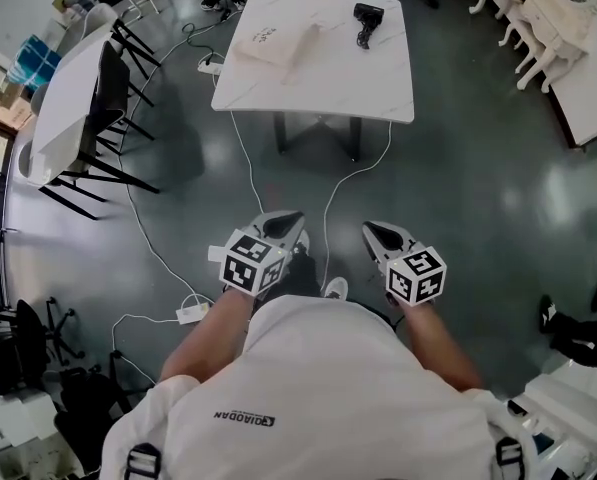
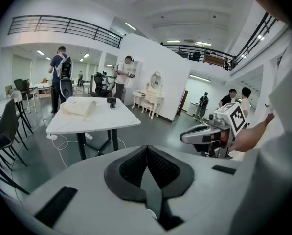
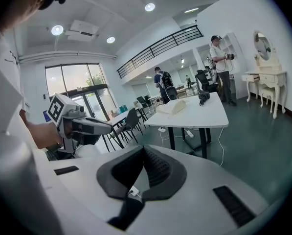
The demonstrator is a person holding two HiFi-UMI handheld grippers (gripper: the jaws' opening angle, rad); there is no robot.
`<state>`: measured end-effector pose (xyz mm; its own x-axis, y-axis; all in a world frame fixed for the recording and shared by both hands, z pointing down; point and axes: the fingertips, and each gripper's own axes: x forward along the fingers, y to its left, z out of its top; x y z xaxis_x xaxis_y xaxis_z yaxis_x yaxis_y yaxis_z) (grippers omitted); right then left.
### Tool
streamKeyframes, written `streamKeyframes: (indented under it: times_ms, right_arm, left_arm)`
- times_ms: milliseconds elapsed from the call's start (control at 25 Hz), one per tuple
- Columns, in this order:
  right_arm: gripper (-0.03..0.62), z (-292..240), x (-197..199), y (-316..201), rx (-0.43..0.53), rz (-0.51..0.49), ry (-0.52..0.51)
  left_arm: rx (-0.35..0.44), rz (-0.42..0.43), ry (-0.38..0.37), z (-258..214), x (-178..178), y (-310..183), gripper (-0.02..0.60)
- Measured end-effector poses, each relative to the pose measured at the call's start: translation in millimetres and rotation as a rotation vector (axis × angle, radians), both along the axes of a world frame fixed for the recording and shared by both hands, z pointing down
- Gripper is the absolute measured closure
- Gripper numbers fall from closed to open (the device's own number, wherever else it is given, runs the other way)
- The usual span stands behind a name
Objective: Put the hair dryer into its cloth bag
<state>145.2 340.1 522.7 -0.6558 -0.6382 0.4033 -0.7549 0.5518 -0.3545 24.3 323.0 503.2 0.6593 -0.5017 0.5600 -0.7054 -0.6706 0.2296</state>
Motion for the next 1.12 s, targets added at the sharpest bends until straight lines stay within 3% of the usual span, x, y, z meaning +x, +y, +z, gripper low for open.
streamKeyframes:
  times_ms: [520,1120]
  right_arm:
    - [0.572,-7,6,-87,0.018,0.046,0.051]
    - [0.572,-25,-36,-236,0.034,0.09,0.104]
  left_arm:
    - [0.02,0.047,0.054,-5,11,-97,0.552]
    - [0.025,0.075,0.11,-15,-31,-251,0.552]
